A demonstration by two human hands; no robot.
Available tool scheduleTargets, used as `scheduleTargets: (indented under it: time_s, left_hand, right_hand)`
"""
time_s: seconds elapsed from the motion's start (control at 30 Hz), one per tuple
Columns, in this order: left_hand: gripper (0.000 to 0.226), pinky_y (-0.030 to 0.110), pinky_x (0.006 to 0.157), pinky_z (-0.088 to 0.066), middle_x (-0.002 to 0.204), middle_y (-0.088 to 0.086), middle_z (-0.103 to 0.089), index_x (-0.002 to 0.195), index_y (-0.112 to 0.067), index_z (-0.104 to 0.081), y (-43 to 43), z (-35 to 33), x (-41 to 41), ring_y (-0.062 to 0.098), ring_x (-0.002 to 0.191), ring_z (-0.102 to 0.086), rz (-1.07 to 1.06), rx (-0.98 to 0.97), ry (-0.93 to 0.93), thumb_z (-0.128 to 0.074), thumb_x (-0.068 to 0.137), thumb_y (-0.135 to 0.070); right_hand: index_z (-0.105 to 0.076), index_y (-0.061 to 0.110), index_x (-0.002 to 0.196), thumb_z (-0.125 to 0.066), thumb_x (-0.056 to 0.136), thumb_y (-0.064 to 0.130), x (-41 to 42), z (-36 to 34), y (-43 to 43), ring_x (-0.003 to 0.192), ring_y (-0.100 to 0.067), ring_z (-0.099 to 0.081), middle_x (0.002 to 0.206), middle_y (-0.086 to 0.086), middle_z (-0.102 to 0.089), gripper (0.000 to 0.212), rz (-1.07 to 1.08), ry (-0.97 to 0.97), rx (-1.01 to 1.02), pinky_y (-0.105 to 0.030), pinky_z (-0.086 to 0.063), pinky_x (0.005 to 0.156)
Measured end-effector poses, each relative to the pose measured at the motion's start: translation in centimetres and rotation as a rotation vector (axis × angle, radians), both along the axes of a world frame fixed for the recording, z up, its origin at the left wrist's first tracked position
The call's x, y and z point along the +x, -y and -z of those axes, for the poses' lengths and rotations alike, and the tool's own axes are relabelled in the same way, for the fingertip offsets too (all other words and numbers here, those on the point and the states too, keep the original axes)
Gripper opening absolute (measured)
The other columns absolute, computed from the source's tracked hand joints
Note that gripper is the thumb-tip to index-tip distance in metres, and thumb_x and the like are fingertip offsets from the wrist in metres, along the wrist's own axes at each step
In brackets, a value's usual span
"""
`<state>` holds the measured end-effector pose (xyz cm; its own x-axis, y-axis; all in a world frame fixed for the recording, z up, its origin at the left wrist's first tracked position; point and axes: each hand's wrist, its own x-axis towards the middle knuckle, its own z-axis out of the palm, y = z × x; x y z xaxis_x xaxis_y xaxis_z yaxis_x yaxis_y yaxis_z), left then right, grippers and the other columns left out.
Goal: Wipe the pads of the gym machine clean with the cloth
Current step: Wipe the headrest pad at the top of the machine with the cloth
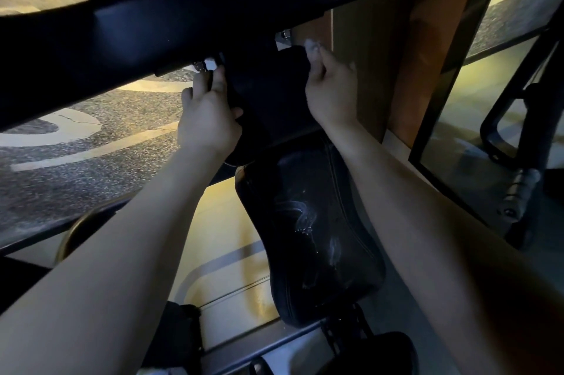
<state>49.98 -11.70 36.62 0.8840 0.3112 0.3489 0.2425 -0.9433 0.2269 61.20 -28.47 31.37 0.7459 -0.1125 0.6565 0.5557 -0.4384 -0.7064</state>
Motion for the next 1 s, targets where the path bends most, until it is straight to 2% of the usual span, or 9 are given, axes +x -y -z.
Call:
scheduleTargets:
  time_s: [0.13, 0.3, 0.37, 0.43, 0.6, 0.7, 0.77, 0.83, 1.0]
  left_hand:
    - [0.075, 0.051, 0.096, -0.041, 0.154, 0.011, -0.028, 0.157, -0.02, -0.02, 0.3, 0.3, 0.1, 0.04, 0.134, -0.03, -0.029, 0.002, 0.013, -0.059, 0.093, -0.015]
    - [0.075, 0.051, 0.094, -0.043, 0.156, 0.01, -0.025, 0.157, -0.019, -0.019, 1.0, 0.6, 0.3, 0.04, 0.135, -0.029, -0.053, 0.007, 0.008, -0.059, 0.094, -0.015]
    - [0.075, 0.05, 0.093, -0.043, 0.157, 0.01, -0.025, 0.158, -0.02, -0.018, 1.2, 0.7, 0.4, 0.04, 0.136, -0.029, -0.054, 0.0, 0.017, -0.058, 0.095, -0.015]
    - [0.075, 0.051, 0.095, -0.043, 0.158, 0.009, -0.024, 0.158, -0.021, -0.017, 1.2, 0.7, 0.4, 0.039, 0.137, -0.029, -0.047, -0.009, 0.023, -0.057, 0.095, -0.016]
    - [0.073, 0.052, 0.096, -0.043, 0.16, 0.006, -0.023, 0.158, -0.026, -0.018, 0.9, 0.7, -0.2, 0.036, 0.14, -0.028, -0.031, -0.039, 0.017, -0.056, 0.096, -0.017]
    - [0.074, 0.051, 0.106, -0.04, 0.162, 0.006, -0.019, 0.158, -0.028, -0.019, 0.5, 0.7, -0.6, 0.036, 0.144, -0.025, 0.02, -0.092, 0.055, -0.056, 0.096, -0.015]
    - [0.076, 0.04, 0.114, -0.033, 0.165, 0.004, -0.011, 0.16, -0.028, -0.016, 0.5, 1.1, -1.5, 0.033, 0.148, -0.023, 0.054, -0.194, 0.114, -0.058, 0.097, -0.017]
    - [0.08, 0.027, 0.113, -0.028, 0.164, 0.006, -0.009, 0.161, -0.024, -0.011, 0.5, 1.9, -2.8, 0.03, 0.148, -0.026, 0.013, -0.329, 0.157, -0.061, 0.099, -0.024]
    - [0.079, 0.041, 0.084, -0.049, 0.137, 0.009, -0.06, 0.161, -0.021, -0.006, 0.3, 4.5, -5.4, 0.037, 0.12, -0.058, -0.079, -0.343, -0.015, -0.056, 0.101, -0.035]
  right_hand:
    - [-0.054, 0.02, 0.083, -0.032, 0.106, 0.022, -1.2, 4.2, 1.8, 0.064, -0.026, -0.058, 0.066, -0.006, -0.057, 0.032, -0.123, -0.208, 0.021, -0.039, -0.05, 0.072]
    - [-0.052, 0.022, 0.076, -0.037, 0.096, -0.007, -1.6, 5.8, 4.5, 0.064, -0.011, -0.048, 0.069, 0.006, -0.047, 0.039, -0.302, -0.445, -0.027, -0.03, -0.04, 0.067]
    - [-0.069, 0.024, 0.101, -0.043, 0.102, 0.001, -1.1, 3.3, 4.4, 0.078, -0.008, -0.059, 0.087, 0.008, -0.063, 0.034, -0.322, -0.447, 0.05, -0.029, -0.051, 0.075]
    - [-0.063, 0.028, 0.132, -0.046, 0.106, 0.015, -0.7, 0.9, 3.5, 0.099, -0.012, -0.066, 0.112, 0.003, -0.07, 0.033, -0.329, -0.401, 0.154, -0.034, -0.057, 0.093]
    - [-0.05, 0.014, 0.147, -0.044, 0.098, 0.007, -1.9, 1.4, 3.0, 0.125, -0.033, -0.057, 0.138, -0.019, -0.059, 0.05, -0.234, -0.369, -0.092, -0.045, -0.046, 0.108]
    - [-0.058, 0.009, 0.138, -0.049, 0.096, 0.003, -3.3, 2.9, 4.0, 0.124, -0.032, -0.058, 0.132, -0.019, -0.063, 0.042, -0.235, -0.463, -0.138, -0.045, -0.044, 0.108]
    - [-0.07, 0.01, 0.113, -0.05, 0.101, 0.009, -4.0, 3.0, 4.9, 0.09, -0.015, -0.069, 0.097, -0.013, -0.07, 0.023, -0.277, -0.53, -0.044, -0.035, -0.056, 0.088]
    - [-0.065, 0.01, 0.077, -0.051, 0.104, 0.011, -4.1, 2.9, 6.0, 0.059, 0.003, -0.059, 0.069, -0.005, -0.061, 0.03, -0.285, -0.612, 0.07, -0.016, -0.05, 0.063]
    - [-0.06, 0.018, 0.068, -0.048, 0.102, 0.015, -3.9, 3.0, 5.4, 0.07, -0.015, -0.061, 0.074, -0.002, -0.064, 0.037, -0.165, -0.726, 0.253, -0.025, -0.043, 0.063]
